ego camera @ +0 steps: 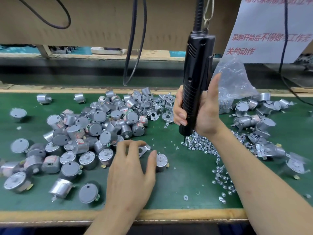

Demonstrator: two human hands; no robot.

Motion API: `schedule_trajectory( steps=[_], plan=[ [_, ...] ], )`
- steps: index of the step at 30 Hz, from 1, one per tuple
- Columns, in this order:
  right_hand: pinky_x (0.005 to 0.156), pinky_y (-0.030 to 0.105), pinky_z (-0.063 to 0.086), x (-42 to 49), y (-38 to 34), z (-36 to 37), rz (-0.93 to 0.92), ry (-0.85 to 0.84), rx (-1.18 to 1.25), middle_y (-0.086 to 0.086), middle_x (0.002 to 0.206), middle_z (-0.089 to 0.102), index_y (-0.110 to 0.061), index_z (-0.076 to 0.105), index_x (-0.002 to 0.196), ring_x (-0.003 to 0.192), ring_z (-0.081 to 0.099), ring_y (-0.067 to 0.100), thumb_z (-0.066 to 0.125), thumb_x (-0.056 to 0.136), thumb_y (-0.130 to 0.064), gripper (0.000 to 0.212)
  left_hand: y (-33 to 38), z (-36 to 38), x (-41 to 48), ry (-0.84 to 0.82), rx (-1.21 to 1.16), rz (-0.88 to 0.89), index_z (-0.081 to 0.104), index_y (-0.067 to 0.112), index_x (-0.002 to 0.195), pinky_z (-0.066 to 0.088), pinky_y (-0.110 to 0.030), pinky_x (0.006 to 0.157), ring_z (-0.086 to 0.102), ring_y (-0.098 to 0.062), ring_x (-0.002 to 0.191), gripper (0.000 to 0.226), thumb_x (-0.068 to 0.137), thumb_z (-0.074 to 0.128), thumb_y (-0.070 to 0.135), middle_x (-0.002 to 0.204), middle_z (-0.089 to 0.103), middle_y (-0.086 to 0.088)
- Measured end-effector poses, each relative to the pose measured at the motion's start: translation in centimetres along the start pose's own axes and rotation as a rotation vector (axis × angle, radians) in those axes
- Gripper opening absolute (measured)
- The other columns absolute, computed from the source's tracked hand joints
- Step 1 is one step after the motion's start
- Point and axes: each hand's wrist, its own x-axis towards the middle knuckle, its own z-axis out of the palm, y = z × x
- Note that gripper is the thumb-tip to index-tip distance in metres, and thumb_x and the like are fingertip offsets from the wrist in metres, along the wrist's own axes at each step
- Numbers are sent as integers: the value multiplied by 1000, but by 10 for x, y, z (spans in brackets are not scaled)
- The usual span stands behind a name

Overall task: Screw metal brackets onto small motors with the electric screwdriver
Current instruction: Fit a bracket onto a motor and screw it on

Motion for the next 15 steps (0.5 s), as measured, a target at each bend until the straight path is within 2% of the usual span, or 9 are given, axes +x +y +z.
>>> schedule_trajectory(
  steps=[3,5,9,15],
  plan=[
    [48,29,31,0,2,1,7,13,-31,1,50,43,-10,50,71,39,36,17,51,58,-98,88,1,2,-1,-4,87,-24,59,21,124,48,-36,79,60,-27,102,36,90,59,32,127,48,-1],
    [48,31,29,0,2,1,8,21,-37,2,50,43,-11,50,71,39,36,17,51,57,-98,88,2,3,-2,-26,132,-18,61,19,127,49,-40,85,58,-31,108,39,88,63,21,132,50,-6],
    [47,25,35,-1,1,1,-5,35,-15,0,50,44,-11,50,71,39,36,16,52,56,-98,88,1,3,-1,-51,145,-6,65,18,120,49,-41,83,58,-32,104,36,85,67,12,124,53,-7],
    [48,26,34,-1,0,3,-35,44,5,2,50,44,-12,52,71,40,36,17,52,57,-97,86,0,3,-1,-44,131,-12,64,19,118,48,-39,75,58,-31,96,33,85,69,17,115,49,-6]
  ],
)
